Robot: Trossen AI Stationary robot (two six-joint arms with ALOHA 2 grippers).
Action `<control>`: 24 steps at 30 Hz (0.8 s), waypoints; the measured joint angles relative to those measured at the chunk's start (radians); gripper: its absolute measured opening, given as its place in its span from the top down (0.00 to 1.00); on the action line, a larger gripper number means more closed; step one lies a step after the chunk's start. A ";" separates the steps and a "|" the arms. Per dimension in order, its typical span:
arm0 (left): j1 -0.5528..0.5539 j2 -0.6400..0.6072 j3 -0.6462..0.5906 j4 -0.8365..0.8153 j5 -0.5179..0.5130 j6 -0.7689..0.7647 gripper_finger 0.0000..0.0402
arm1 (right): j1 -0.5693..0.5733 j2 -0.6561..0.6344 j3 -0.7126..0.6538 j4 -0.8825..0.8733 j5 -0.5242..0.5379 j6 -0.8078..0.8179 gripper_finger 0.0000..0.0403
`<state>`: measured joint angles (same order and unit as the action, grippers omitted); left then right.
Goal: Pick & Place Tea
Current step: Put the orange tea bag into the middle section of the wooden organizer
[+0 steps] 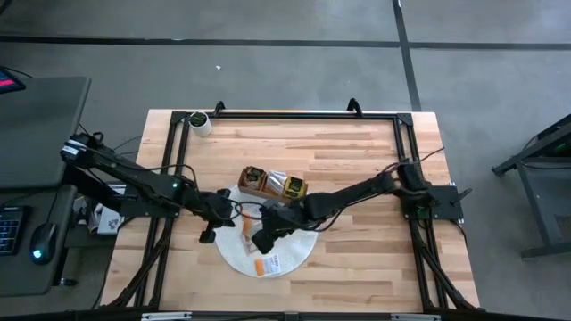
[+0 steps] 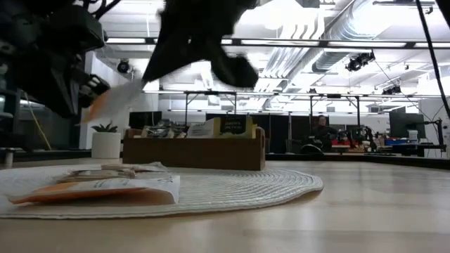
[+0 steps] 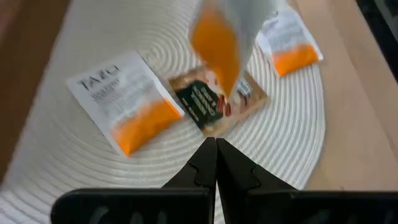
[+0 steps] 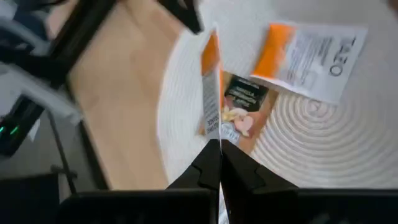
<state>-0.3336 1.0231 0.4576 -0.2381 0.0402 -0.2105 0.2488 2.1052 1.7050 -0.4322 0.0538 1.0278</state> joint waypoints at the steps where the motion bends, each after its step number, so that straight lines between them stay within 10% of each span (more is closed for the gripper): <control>1: 0.000 -0.016 0.000 -0.001 -0.007 0.003 1.00 | -0.002 -0.025 0.000 -0.027 -0.005 -0.026 1.00; 11: 0.000 -0.103 0.001 0.108 -0.087 0.036 1.00 | -0.064 -0.247 0.046 -0.383 -0.032 -0.271 1.00; 24: 0.041 -0.106 0.018 0.270 -0.143 0.022 1.00 | -0.126 -0.194 0.501 -0.899 0.007 -0.553 1.00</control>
<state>-0.2922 0.9169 0.4759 0.0324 -0.1024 -0.1881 0.1227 1.9110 2.2063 -1.3316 0.0605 0.4745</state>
